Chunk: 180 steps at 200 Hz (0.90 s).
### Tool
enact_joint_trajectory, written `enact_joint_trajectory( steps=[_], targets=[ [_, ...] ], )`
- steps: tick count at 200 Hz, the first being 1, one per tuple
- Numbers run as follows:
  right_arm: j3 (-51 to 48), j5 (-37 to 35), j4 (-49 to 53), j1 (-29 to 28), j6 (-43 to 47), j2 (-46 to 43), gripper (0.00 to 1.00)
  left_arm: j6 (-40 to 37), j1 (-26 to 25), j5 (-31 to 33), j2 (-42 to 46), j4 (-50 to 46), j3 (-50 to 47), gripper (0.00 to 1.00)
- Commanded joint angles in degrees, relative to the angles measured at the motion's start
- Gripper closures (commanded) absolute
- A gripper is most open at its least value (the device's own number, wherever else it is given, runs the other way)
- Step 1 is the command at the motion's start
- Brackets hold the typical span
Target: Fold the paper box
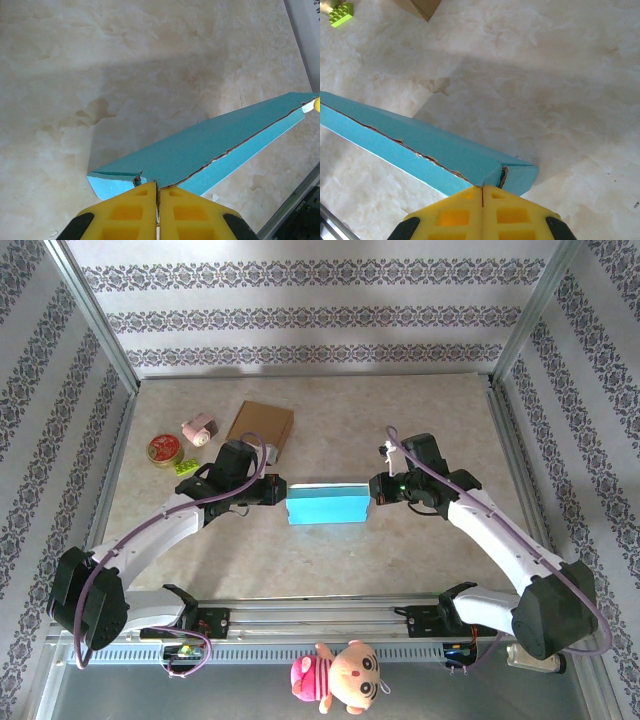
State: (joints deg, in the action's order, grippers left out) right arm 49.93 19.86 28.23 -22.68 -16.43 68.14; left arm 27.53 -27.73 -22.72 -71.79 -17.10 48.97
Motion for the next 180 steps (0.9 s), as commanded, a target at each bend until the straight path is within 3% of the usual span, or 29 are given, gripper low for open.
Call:
enact_joint_trajectory(
  steps=[1, 129, 180],
  targets=[
    [-2.7, -1.0, 2.5, -1.1, -0.6, 0.5, 0.98, 0.9, -0.5, -1.6, 0.9, 1.0, -1.0, 0.92],
    [-3.2, -1.0, 2.1, -1.7, -0.8, 0.7, 0.98, 3.0, -3.5, -1.9, -0.7, 2.4, -4.0, 0.91],
    [-3.6, -1.1, 2.2, -1.9, -0.4, 0.2, 0.98, 1.4, -5.8, 4.7, 2.4, -3.6, -5.7, 0.86]
  ],
)
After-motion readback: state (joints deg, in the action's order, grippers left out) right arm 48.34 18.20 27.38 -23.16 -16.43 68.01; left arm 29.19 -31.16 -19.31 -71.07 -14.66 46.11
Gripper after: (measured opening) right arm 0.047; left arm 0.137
